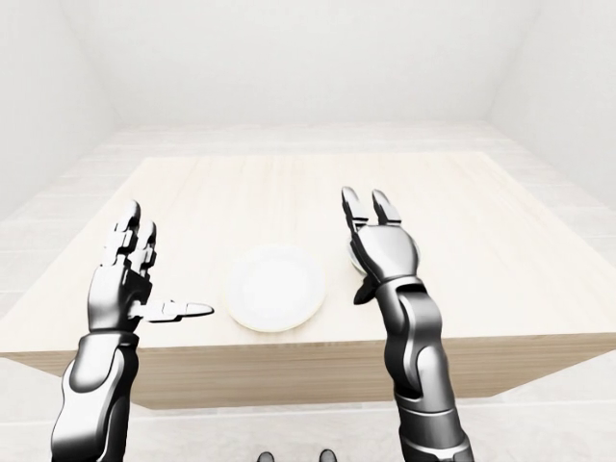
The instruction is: Put the bowl on the plate.
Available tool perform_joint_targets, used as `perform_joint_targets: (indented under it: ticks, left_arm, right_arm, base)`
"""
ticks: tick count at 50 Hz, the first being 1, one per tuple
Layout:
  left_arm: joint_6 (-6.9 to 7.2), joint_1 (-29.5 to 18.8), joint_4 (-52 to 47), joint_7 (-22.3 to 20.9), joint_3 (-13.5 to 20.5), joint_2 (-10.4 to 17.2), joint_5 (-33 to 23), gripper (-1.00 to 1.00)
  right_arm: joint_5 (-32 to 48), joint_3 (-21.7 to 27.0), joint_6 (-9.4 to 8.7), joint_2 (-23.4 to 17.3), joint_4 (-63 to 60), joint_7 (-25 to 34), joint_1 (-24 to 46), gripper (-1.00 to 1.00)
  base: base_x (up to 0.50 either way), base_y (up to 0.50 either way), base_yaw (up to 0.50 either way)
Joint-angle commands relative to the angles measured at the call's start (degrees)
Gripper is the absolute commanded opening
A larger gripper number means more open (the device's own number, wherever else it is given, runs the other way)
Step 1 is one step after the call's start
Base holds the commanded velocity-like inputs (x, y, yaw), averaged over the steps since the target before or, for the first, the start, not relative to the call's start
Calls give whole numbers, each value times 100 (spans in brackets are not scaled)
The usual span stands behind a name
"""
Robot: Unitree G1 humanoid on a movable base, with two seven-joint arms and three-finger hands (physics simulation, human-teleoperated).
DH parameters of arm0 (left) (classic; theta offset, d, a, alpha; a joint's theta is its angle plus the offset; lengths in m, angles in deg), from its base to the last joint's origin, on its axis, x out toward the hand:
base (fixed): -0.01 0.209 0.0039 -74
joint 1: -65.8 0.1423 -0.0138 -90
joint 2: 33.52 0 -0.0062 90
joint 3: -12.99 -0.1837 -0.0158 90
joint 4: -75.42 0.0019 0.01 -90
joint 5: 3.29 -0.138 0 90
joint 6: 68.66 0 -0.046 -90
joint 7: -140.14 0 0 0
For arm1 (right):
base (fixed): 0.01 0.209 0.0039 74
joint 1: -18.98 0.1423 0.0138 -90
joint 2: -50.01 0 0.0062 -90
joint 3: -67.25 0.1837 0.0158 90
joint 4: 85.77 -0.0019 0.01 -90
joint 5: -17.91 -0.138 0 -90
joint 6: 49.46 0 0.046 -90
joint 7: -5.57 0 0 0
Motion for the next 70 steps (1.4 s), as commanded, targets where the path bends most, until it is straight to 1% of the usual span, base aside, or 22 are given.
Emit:
perform_joint_targets:
  ticks: [1, 5, 9, 10, 19, 26, 27, 31, 36, 70]
  left_arm:
    - [0, -52, -66, 17, -20, -10, -32, 100]
    - [0, -7, -154, 1, -38, -23, -17, 100]
    - [0, -4, -140, 6, -47, -25, -30, 100]
    - [0, 4, -131, 0, -45, -23, -28, 100]
    - [0, -78, 184, 14, 3, 3, -21, 100]
    - [0, -19, 120, 1, 20, 5, 9, 100]
    - [0, -11, 155, -6, 5, 8, -6, 100]
    - [0, 6, 188, -38, -1, 20, -12, 100]
    - [0, 32, 164, -61, 44, 18, 15, 100]
    - [0, -14, 207, 9, 98, 20, 63, 100]
  right_arm:
    - [1355, 159, 0, 38, 209, 584, 18, 100]
    - [1534, 261, 0, 84, 257, 708, -11, 100]
    - [1612, 351, 0, 116, 396, 658, -11, 100]
    - [1626, 369, 0, 110, 471, 565, 3, 100]
    - [1768, 409, 0, 156, 473, 624, -28, 100]
    - [1801, 420, 0, 178, 721, 476, -73, 100]
    - [1771, 428, 0, 183, 885, 346, -29, 100]
    - [1737, 411, 0, 184, 1177, 132, 32, 100]
    - [1667, 383, 0, 162, 1453, -36, 101, 100]
    - [1268, 315, 0, -66, 2788, -703, 407, 100]
  base:
    - [0, 0, 0]
    - [0, 0, 0]
    - [0, 0, 0]
    - [0, 0, 0]
    - [0, 0, 0]
    - [0, 0, 0]
    - [0, 0, 0]
    - [0, 0, 0]
    - [0, 0, 0]
    - [0, 0, 0]
